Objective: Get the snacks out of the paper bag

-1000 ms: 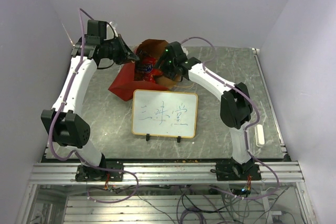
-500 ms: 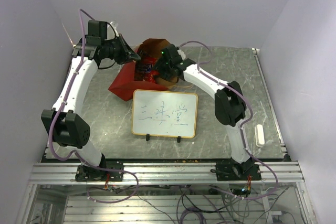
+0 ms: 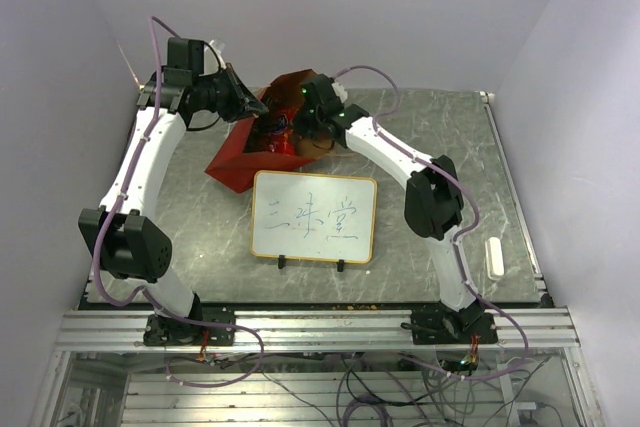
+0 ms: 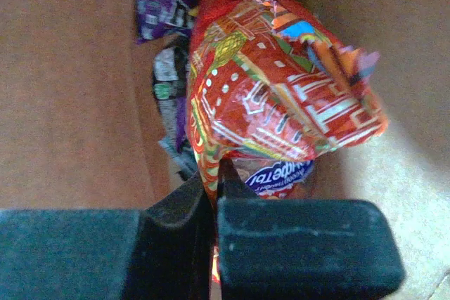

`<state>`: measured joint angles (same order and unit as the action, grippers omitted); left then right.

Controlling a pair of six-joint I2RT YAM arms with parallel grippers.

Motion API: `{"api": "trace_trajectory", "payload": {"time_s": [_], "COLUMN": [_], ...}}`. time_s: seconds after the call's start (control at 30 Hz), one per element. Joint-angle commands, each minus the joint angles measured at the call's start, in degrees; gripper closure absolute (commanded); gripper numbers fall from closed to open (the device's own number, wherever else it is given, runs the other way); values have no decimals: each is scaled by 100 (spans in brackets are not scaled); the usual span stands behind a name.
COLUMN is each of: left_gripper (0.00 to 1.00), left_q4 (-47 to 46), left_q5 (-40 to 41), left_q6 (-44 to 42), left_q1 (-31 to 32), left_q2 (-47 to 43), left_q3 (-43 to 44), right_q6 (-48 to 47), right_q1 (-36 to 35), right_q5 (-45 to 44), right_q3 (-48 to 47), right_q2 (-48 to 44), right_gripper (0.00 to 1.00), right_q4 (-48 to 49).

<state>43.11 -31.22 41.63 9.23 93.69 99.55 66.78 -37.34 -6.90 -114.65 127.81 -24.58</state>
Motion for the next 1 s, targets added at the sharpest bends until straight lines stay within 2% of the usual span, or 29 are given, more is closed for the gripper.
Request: {"api": "trace_trajectory", "payload": {"time_s": [0.0,0.3,0.57,0.77,0.97], "left_gripper": [93,93,93,93,93], "left_q4": [47,249,178,211,52], "left_q5": [84,282,62,-51,-207], "left_q6": [52,25,-8,-57,78], "left_q1": [43,-95,-324,-429,-449], "left_q2": [52,162,196,229,330], "left_q3": [354,597,603,555,639], "right_q6": [-336,-848,-1399,-1852,-1914], "right_q1": [-1,-4,20,35,68], "right_q5": [-168,-140,-133,-127,-67], "right_q3": [-745,-1344,-1642,-1435,-1522], "right_q2": [12,-133,-410,-847,-1083], "right_gripper": [100,100,100,100,100], "right_q4": [388,950,924,1053,1077]}}
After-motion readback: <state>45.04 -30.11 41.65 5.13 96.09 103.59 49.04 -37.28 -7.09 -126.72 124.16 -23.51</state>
